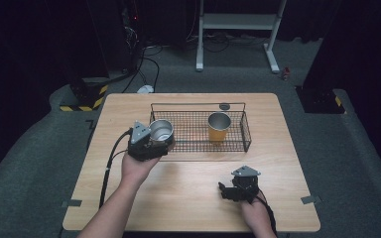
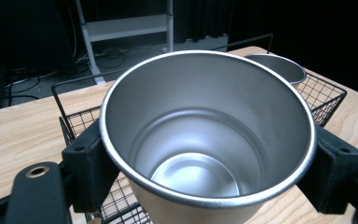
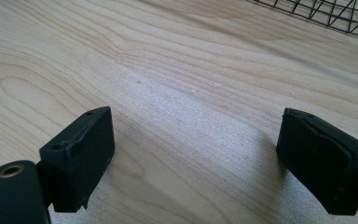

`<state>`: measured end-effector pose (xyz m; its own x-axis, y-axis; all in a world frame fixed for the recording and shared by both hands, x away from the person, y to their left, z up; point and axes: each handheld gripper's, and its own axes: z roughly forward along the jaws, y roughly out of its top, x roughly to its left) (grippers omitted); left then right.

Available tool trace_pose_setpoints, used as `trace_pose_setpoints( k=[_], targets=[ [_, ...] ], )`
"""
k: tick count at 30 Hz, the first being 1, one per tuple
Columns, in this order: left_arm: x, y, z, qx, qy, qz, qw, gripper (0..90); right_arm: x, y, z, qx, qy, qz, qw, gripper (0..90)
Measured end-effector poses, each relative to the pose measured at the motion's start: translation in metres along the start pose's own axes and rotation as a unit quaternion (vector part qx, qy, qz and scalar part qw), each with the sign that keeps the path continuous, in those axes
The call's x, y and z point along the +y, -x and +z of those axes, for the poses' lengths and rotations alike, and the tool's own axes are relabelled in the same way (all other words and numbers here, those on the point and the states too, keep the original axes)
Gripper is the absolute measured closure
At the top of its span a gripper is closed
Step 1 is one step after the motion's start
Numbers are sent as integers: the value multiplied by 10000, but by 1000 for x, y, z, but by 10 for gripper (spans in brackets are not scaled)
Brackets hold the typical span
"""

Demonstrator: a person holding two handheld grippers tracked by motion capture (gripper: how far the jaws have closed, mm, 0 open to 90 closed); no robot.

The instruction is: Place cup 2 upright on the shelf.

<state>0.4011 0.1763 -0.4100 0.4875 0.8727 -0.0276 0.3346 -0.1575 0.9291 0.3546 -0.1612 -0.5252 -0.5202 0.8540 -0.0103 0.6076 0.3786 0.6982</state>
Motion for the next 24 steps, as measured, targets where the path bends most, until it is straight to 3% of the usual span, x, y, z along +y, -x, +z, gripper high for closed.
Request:
trace_pose_setpoints(
  k=[9,24],
  targets=[
    [3,-5,11,31,36,-144,9999,188,0,0,0,1,-1,2,10000,113],
    [14,-8,27,132,-63,-123,9998,188,0,0,0,2,0,4,10000,113]
  ],
)
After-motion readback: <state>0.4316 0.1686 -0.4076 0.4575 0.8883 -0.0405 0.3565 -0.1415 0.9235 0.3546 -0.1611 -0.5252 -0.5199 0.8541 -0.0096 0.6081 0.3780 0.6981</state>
